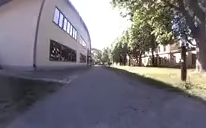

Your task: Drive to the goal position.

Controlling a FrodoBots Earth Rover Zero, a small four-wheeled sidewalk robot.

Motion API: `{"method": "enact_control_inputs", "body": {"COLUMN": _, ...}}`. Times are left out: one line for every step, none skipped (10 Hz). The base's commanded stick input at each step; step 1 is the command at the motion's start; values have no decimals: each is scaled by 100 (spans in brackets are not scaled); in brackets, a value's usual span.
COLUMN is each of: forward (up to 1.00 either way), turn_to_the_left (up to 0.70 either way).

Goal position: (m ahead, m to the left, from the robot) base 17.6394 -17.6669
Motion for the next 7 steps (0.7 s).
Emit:
{"method": "enact_control_inputs", "body": {"forward": 45, "turn_to_the_left": 0}}
{"method": "enact_control_inputs", "body": {"forward": 45, "turn_to_the_left": 0}}
{"method": "enact_control_inputs", "body": {"forward": 45, "turn_to_the_left": 0}}
{"method": "enact_control_inputs", "body": {"forward": 45, "turn_to_the_left": 0}}
{"method": "enact_control_inputs", "body": {"forward": 45, "turn_to_the_left": 0}}
{"method": "enact_control_inputs", "body": {"forward": 45, "turn_to_the_left": 0}}
{"method": "enact_control_inputs", "body": {"forward": 45, "turn_to_the_left": 0}}
